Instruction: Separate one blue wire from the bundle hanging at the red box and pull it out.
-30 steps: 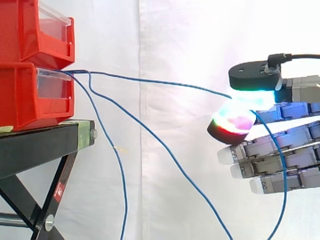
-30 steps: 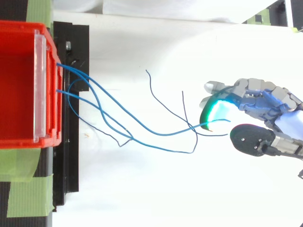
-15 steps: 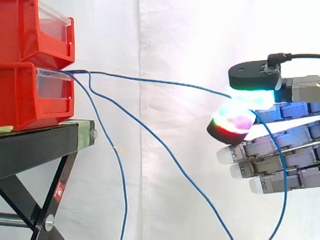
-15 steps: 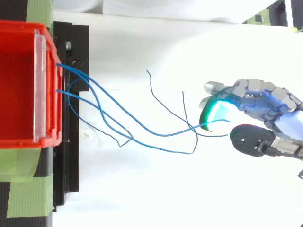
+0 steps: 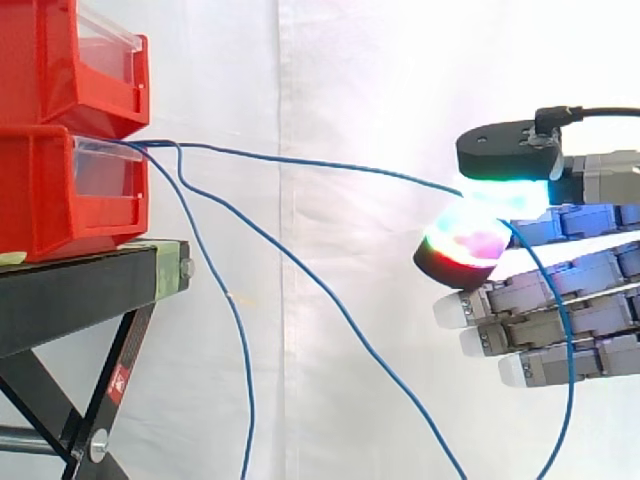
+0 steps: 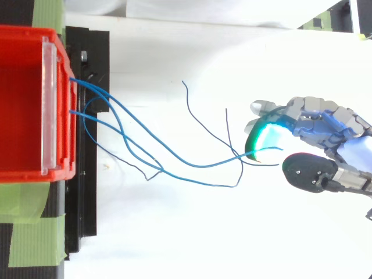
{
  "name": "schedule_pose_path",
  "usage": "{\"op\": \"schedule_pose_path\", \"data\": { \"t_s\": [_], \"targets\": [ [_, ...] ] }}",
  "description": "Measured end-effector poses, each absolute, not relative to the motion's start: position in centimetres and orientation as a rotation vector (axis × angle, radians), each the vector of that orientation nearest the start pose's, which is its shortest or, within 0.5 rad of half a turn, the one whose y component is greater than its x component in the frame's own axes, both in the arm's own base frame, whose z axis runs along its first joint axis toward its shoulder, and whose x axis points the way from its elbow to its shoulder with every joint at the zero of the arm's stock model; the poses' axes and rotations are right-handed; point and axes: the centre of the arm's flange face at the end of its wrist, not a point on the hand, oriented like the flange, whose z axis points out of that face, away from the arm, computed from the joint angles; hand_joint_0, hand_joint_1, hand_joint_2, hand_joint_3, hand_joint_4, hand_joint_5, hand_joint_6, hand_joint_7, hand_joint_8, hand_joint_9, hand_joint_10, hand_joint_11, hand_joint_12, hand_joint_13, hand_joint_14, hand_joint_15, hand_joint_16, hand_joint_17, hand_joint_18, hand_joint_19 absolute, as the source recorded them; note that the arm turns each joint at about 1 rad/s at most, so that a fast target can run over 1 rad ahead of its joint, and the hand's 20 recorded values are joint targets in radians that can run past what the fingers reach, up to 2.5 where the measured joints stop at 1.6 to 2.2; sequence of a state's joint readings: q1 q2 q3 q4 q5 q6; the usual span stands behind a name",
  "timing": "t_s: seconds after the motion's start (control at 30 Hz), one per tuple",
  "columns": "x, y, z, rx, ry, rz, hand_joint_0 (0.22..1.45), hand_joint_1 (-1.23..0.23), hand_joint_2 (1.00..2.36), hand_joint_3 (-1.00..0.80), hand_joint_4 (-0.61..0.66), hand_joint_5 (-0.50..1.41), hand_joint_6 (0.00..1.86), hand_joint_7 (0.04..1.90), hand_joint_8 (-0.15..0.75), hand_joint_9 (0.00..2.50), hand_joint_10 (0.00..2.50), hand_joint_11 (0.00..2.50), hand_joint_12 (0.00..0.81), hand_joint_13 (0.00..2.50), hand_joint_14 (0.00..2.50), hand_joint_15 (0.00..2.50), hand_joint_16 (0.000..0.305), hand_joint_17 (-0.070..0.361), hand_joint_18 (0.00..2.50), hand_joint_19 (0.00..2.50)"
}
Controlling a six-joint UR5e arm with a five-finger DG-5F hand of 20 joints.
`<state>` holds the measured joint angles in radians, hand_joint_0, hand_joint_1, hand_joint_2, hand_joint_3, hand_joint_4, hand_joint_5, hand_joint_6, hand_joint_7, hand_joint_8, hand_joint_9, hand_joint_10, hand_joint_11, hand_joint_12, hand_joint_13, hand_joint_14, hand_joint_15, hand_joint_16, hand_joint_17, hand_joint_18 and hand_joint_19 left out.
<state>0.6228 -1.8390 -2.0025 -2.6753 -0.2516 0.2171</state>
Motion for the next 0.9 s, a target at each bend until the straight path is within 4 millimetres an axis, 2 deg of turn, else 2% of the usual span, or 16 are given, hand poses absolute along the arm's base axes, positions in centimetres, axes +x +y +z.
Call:
{"op": "schedule_pose_path", "data": {
  "t_s": [0.9],
  "targets": [
    [47.02, 5.48, 21.71, 1.511, 0.708, 0.656, 0.59, -0.79, 1.03, 0.00, -0.03, -0.14, 0.76, 1.23, 0.221, 0.46, 0.01, 0.38, 0.332, 0.15, 0.01, 0.18, 0.051, 0.115, 0.10, 0.22]
  ]
}}
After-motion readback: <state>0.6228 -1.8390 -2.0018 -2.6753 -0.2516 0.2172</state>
